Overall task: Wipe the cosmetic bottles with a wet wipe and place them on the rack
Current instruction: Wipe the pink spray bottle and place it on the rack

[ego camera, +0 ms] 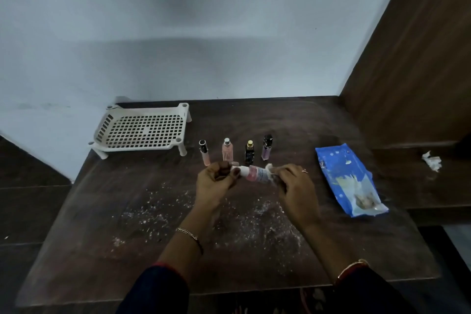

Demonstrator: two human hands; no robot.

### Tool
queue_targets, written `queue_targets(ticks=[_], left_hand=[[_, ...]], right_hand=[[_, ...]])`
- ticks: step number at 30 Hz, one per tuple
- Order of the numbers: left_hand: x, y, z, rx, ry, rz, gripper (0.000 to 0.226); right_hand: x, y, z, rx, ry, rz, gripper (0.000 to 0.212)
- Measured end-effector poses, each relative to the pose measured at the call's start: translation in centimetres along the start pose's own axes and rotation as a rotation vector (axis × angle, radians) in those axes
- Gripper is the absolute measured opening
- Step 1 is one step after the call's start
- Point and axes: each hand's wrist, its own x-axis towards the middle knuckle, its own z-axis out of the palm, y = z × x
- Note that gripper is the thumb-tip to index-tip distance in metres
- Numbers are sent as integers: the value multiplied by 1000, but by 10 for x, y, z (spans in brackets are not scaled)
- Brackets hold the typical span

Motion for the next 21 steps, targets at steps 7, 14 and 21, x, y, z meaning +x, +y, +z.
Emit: queue_targets(ticks=[7, 14, 21], left_hand=[[-4, 0, -6, -43, -17, 1, 14], [-2, -2, -13, -137, 7, -35, 10], [0, 1, -15, -125, 42, -82, 16]], right_hand=[[-6, -30, 14, -10, 43, 89, 23], [1, -42, 14, -98, -45, -164, 23], [-3, -35, 12, -83, -58, -119, 29]])
